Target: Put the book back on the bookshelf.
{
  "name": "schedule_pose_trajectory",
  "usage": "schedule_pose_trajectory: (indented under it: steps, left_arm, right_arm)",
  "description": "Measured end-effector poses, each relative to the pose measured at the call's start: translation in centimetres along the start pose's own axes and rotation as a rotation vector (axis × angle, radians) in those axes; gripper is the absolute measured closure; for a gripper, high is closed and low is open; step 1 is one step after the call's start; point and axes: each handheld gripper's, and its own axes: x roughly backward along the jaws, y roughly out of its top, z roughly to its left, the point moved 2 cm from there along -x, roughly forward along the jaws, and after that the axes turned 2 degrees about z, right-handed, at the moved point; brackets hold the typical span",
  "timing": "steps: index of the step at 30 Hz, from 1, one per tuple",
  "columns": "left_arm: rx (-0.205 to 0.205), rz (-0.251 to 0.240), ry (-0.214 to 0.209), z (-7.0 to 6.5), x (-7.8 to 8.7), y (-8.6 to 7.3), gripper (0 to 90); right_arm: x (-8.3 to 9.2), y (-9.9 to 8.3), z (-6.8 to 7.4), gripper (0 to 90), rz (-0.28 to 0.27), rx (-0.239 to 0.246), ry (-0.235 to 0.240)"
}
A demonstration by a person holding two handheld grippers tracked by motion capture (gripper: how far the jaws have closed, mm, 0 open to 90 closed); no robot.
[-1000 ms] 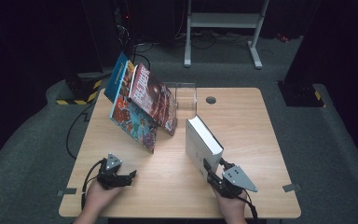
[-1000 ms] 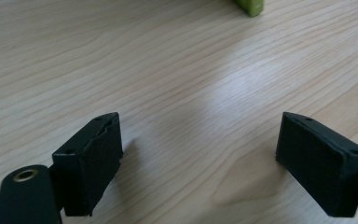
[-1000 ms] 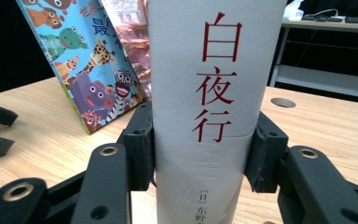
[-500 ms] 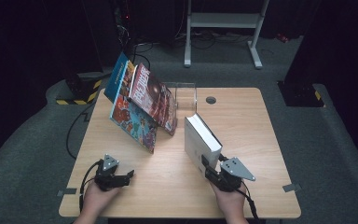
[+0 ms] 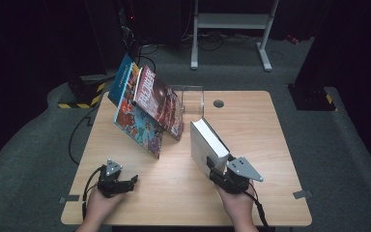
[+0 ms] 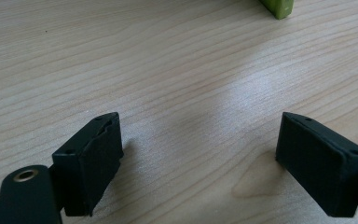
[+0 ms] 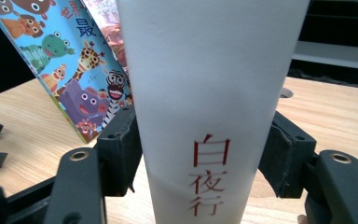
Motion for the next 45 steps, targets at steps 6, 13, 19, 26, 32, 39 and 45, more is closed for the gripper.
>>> schedule_pose_trajectory:
  steps: [6, 13, 19, 26, 32, 39, 45]
  left_arm:
    - [-0.001, -0.001, -0.002, 0.0, 0.0, 0.0, 14.8]
    - [-0.002, -0.001, -0.003, 0.0, 0.0, 0.0, 14.9]
    - [-0.003, -0.001, -0.003, 0.0, 0.0, 0.0, 14.9]
    - [-0.007, -0.001, -0.003, 0.0, 0.0, 0.0, 15.3]
    - [-0.008, -0.001, -0.002, 0.0, 0.0, 0.0, 15.4]
    - [-0.006, -0.001, -0.007, 0.0, 0.0, 0.0, 15.4]
    - [-0.006, -0.001, -0.007, 0.0, 0.0, 0.0, 15.5]
  right_arm:
    - [-0.3, 0.5, 0.0, 35.4, 0.014, 0.028, -0.024]
    - [-0.5, 1.3, 0.2, 44.9, -0.019, 0.020, -0.012]
    - [-0.6, 1.4, 0.5, 50.2, -0.012, 0.046, -0.013]
    - [-0.8, 1.7, 1.1, 53.9, -0.001, 0.048, -0.021]
    - [-1.0, 2.1, 1.5, 54.4, 0.011, 0.039, -0.050]
    - [-1.6, 2.7, 1.8, 54.5, 0.018, 0.049, -0.070]
    - [-1.8, 3.1, 1.9, 54.6, 0.025, 0.054, -0.074]
